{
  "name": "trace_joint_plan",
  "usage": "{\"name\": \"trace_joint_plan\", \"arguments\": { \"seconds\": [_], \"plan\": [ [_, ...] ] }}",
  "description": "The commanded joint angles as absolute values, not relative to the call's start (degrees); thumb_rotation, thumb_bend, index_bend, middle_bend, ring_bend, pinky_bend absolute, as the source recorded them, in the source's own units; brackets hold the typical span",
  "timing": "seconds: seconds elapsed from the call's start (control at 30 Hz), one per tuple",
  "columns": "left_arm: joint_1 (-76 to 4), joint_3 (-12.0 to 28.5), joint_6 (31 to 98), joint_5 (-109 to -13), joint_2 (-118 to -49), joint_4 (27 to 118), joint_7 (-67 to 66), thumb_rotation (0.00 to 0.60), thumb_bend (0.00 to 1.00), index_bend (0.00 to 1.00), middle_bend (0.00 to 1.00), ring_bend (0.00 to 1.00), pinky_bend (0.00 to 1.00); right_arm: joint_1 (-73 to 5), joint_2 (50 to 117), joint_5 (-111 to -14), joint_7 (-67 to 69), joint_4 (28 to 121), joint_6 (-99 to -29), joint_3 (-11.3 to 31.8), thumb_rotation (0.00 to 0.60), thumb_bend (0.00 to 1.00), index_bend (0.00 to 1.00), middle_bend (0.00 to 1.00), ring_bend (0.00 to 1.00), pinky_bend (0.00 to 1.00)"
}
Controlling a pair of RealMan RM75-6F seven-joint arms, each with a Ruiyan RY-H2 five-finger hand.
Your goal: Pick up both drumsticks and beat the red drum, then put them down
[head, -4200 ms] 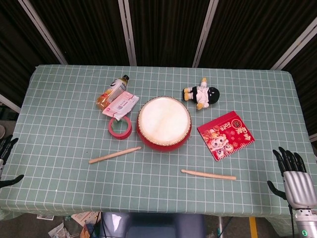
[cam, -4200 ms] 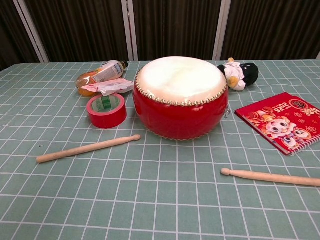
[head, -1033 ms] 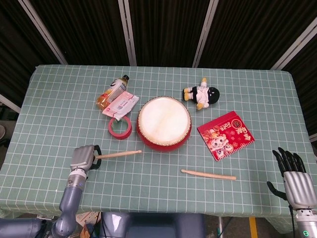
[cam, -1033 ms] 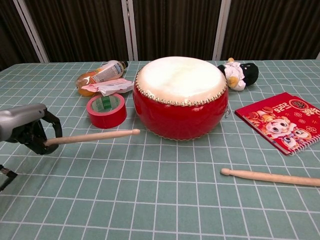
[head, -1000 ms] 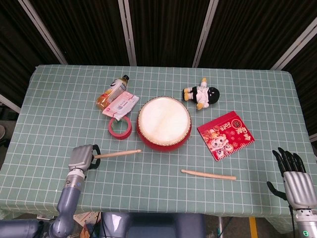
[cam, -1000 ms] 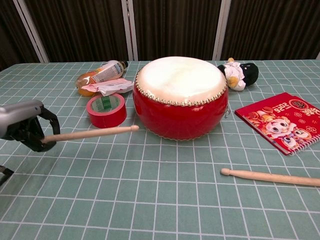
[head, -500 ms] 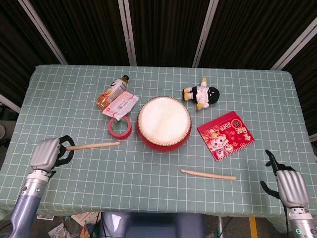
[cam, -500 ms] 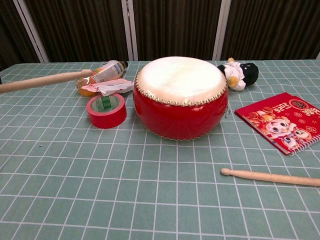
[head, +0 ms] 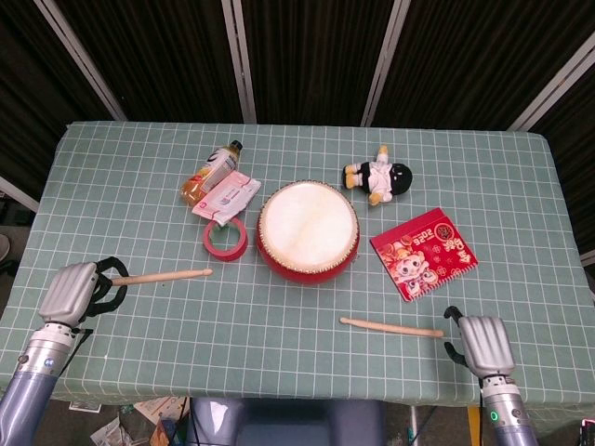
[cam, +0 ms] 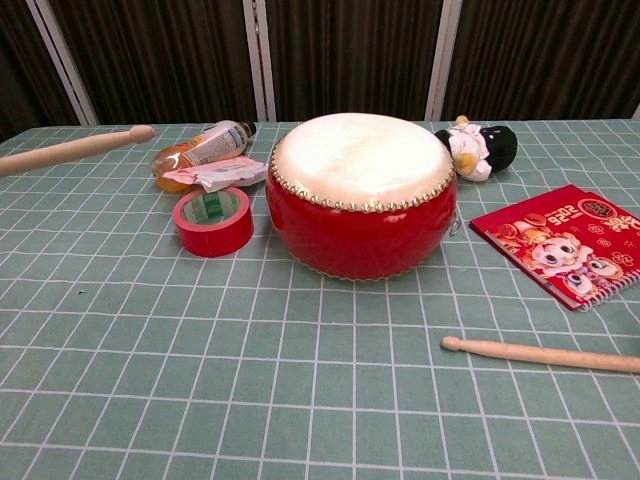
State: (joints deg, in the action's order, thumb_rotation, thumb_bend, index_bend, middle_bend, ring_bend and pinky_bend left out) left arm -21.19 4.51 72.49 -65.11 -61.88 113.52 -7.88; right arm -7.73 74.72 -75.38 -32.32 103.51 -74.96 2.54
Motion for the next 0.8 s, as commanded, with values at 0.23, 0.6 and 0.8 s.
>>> {"name": "trace_joint_plan", "arguments": {
  "seconds": [0.23, 0.6, 0.8],
  "plan": [
    [-20.96, 5.13, 71.94, -65.38, -61.47, 113.30, -7.17, 0.600, 0.58, 0.72, 1.00, 1.00, 1.00, -9.54, 80.72, -68.60, -36.97, 100.13, -73.86, 4.26, 0.600, 0.31, 0.41, 1.00, 1.00, 1.00],
    [-20.74, 5.63, 71.29, -65.11, -61.53, 113.29, -7.58, 0.600, 0.58, 0.72, 1.00, 1.00, 1.00, -10.64, 83.81, -66.32, -37.37, 98.43, -73.64, 3.76, 0.600, 0.31, 0.42, 1.00, 1.00, 1.00],
    [-20.70, 5.97, 70.87, -64.95, -61.44, 112.98, -7.41, 0.600, 0.58, 0.72, 1.00, 1.00, 1.00, -11.62, 85.81, -65.33, -38.75, 97.78, -73.56, 3.77, 0.600, 0.31, 0.43, 1.00, 1.00, 1.00]
  ]
}}
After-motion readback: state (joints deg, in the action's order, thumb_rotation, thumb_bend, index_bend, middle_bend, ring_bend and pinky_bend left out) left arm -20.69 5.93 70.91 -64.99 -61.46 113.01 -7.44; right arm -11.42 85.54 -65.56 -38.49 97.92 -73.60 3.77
